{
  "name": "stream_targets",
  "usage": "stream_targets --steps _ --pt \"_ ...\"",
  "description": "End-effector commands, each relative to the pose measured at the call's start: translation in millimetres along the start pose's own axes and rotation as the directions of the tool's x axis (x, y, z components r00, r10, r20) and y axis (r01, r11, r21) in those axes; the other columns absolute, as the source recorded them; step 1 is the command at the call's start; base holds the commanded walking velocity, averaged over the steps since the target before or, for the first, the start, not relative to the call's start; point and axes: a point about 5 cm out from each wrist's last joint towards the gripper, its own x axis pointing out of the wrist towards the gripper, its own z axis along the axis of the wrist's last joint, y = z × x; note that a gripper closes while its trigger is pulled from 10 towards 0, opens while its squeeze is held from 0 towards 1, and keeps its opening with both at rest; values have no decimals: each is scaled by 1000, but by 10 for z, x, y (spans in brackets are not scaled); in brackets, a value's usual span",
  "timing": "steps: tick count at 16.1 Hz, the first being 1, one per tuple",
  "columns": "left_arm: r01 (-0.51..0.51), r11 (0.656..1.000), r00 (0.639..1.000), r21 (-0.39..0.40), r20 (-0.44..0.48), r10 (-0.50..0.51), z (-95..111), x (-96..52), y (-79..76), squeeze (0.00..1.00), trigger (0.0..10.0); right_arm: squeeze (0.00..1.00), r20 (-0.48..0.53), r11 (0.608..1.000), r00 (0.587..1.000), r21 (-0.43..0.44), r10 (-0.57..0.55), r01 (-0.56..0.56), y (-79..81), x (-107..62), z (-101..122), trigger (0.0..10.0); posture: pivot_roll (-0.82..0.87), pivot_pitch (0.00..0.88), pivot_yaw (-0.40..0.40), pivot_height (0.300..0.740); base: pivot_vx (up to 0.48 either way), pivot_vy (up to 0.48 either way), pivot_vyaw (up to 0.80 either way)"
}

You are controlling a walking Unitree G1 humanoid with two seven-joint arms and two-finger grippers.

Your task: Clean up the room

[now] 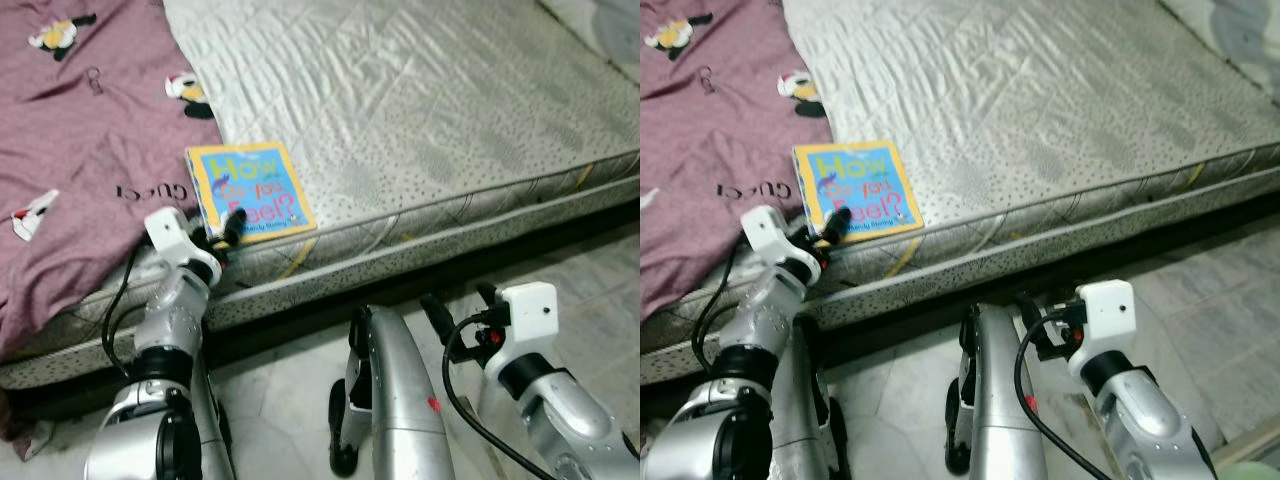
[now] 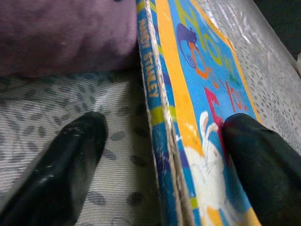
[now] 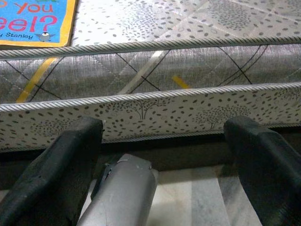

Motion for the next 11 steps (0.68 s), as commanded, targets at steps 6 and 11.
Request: stream_targets --steps 6,11 --pt "112 991 991 -71 -68 -117 -110 112 -237 0 0 0 -28 1000 1000 -9 -14 14 -8 -52 23 10000 -263 313 -120 457 0 0 0" --pt "230 969 971 -87 -50 -235 -53 146 -349 0 0 0 -8 999 1000 -20 -25 25 -19 64 51 10000 -250 272 -107 457 0 0 0"
